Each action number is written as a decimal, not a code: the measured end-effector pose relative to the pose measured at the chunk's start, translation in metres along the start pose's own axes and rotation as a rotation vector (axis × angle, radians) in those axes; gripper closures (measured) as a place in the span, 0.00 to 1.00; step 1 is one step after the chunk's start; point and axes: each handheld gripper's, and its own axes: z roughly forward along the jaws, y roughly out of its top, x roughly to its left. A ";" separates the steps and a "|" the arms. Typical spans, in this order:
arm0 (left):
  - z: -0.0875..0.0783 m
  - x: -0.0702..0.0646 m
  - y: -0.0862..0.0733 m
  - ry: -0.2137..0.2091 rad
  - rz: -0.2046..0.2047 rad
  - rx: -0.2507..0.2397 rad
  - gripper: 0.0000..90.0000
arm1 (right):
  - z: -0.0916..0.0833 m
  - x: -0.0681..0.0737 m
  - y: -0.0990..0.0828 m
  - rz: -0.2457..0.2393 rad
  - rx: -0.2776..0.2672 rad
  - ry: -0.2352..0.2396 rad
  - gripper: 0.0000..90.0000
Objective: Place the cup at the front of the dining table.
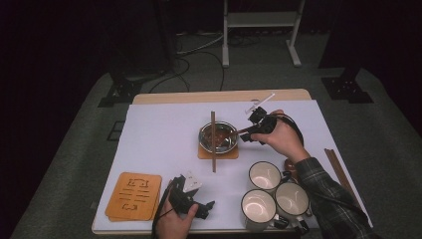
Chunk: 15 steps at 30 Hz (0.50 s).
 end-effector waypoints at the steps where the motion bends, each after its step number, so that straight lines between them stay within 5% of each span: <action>1: 0.000 0.000 0.000 0.000 0.000 0.000 0.00 | -0.002 -0.002 -0.004 0.007 -0.001 -0.003 0.62; 15: 0.000 0.000 0.000 0.001 0.001 -0.001 0.00 | -0.019 -0.019 -0.031 0.056 -0.036 -0.031 0.59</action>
